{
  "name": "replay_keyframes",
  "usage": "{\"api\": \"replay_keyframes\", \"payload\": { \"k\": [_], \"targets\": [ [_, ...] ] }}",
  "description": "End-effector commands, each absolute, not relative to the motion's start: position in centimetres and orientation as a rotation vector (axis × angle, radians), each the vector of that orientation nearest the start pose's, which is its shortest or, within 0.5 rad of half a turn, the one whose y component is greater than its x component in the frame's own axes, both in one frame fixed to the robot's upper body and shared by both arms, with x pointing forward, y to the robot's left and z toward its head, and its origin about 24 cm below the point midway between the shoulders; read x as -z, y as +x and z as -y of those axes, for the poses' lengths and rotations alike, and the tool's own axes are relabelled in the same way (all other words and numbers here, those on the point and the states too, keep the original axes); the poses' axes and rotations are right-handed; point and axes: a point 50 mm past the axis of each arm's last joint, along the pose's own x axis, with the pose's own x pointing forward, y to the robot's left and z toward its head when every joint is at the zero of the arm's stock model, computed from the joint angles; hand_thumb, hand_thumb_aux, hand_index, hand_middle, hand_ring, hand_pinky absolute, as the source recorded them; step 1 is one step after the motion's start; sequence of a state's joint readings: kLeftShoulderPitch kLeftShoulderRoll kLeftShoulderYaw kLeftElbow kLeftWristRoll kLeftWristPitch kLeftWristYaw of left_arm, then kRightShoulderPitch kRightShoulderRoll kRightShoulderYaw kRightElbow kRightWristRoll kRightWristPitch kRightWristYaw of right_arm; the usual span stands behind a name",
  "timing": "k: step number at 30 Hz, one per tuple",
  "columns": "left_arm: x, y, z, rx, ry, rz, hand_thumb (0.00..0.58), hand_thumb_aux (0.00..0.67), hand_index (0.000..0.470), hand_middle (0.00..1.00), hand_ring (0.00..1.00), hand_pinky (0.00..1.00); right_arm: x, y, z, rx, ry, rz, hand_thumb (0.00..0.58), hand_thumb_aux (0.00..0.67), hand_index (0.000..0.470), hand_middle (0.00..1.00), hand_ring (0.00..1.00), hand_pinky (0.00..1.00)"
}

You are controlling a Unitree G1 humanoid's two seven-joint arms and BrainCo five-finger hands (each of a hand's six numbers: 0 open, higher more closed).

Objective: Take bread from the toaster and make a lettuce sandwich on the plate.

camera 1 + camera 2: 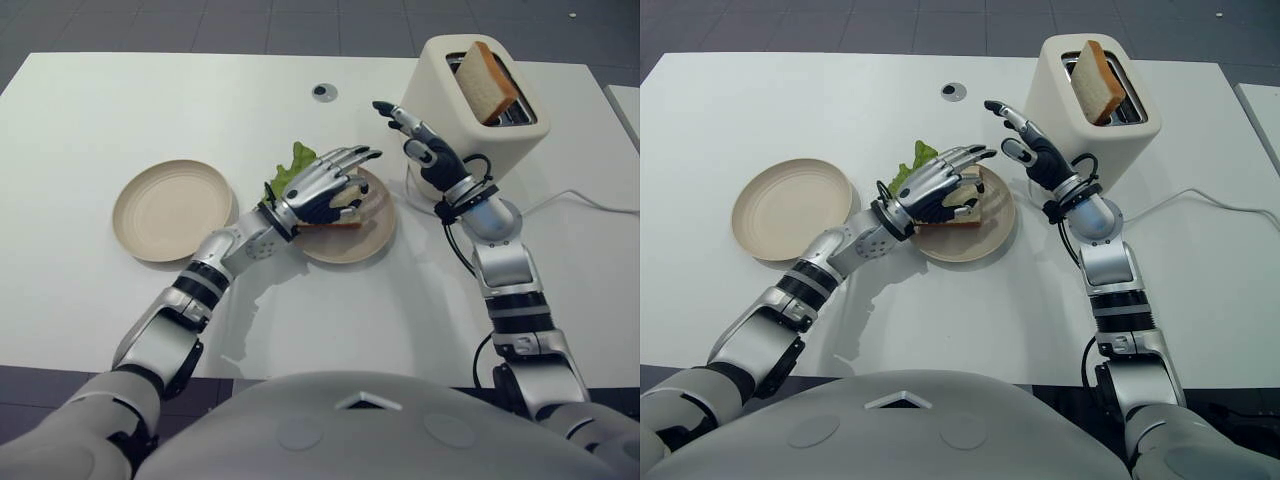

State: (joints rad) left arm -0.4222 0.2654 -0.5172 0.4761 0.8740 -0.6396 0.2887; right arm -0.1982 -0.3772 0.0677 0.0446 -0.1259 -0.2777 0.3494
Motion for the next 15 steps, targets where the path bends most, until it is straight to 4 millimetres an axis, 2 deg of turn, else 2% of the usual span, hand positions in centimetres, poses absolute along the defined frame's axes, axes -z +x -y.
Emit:
{"api": "replay_keyframes", "payload": {
  "k": [1,3,4,5,6,7,11,15],
  "targets": [
    [-5.2,27.0,-4.1,0.704,1.047,0.803,0.559,0.541,0.38,0.0,0.0,0.0,-10.2,27.9,16.5,-0.48,-0.56,0.311,0.0,0.0,0.0,0.0,0.0,0.0],
    [-5.4,26.9,-4.1,0.701,1.052,0.813,0.539,0.491,0.345,0.0,0.0,0.0,-10.1,27.9,16.4,-0.484,-0.558,0.31,0.0,0.0,0.0,0.0,0.0,0.0],
    [-5.6,26.9,-4.3,0.692,1.051,0.813,0.476,0.386,0.271,0.0,0.0,0.0,-10.1,28.0,16.4,-0.484,-0.558,0.309,0.0,0.0,0.0,0.0,0.0,0.0],
    [-5.7,26.9,-4.6,0.68,1.05,0.811,0.441,0.342,0.24,0.0,0.0,0.0,-10.1,28.0,16.4,-0.485,-0.558,0.308,0.0,0.0,0.0,0.0,0.0,0.0],
    [-5.8,27.0,-5.1,0.664,1.051,0.808,0.036,0.021,0.015,0.0,0.0,0.0,-10.1,28.0,16.4,-0.484,-0.559,0.308,0.0,0.0,0.0,0.0,0.0,0.0],
    [-6.0,27.1,-5.5,0.648,1.052,0.802,0.0,0.0,0.0,0.0,0.0,0.0,-10.1,28.0,16.4,-0.484,-0.559,0.307,0.0,0.0,0.0,0.0,0.0,0.0],
    [-6.3,27.7,-7.9,0.564,1.101,0.762,0.0,0.0,0.0,0.0,0.0,0.0,-10.1,28.1,16.4,-0.483,-0.56,0.308,0.0,0.0,0.0,0.0,0.0,0.0],
    [-5.3,28.8,-11.0,0.49,1.196,0.66,0.0,0.0,0.0,0.0,0.0,0.0,-10.0,28.0,16.5,-0.482,-0.561,0.306,0.0,0.0,0.0,0.0,0.0,0.0]
  ]
}}
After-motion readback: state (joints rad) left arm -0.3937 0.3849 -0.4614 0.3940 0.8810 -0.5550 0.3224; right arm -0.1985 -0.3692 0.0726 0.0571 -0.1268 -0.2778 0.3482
